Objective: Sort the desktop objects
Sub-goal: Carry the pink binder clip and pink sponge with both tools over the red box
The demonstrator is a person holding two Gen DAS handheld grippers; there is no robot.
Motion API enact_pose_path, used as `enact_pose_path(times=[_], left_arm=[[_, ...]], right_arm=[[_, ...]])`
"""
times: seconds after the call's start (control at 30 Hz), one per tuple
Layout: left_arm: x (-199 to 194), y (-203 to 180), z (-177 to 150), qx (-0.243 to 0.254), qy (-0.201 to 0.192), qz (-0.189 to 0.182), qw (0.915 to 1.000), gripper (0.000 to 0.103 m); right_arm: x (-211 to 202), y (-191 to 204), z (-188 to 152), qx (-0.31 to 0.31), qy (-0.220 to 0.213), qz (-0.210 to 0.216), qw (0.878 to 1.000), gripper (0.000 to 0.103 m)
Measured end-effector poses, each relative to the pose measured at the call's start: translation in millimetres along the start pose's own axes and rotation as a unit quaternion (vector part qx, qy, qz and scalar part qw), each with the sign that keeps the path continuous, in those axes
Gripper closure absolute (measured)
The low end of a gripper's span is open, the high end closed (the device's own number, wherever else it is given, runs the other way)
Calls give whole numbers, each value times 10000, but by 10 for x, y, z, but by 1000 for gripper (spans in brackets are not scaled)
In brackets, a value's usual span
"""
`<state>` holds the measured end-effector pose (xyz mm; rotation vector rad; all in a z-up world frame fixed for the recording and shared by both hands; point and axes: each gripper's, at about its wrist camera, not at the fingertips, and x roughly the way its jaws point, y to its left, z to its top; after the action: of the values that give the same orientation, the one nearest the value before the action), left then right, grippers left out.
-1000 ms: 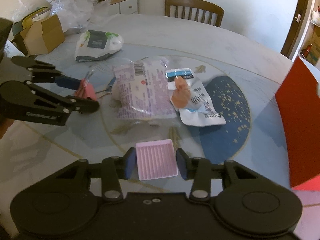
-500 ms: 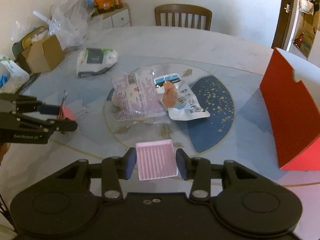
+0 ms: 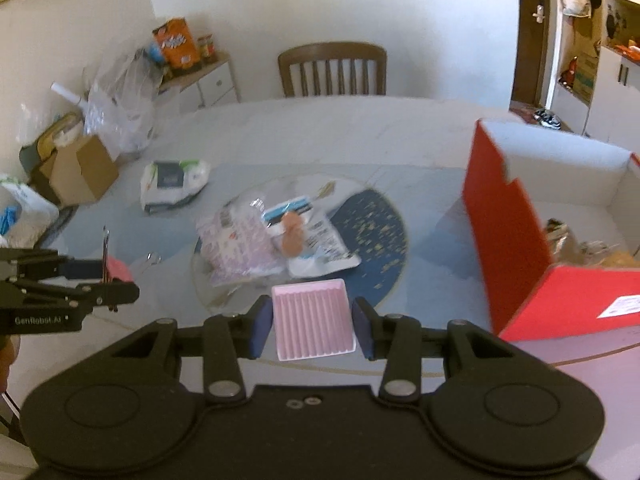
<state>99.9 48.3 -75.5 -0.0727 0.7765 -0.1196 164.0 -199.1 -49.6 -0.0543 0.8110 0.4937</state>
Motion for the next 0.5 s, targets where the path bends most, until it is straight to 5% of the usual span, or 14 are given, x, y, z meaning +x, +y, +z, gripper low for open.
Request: enact_pose_path(times=[0.5], left_arm=[[18,-831,437,147,-355,-109,9992,53]], right_arm=[[-358,-788,206,167,-391,-55,9991,61]])
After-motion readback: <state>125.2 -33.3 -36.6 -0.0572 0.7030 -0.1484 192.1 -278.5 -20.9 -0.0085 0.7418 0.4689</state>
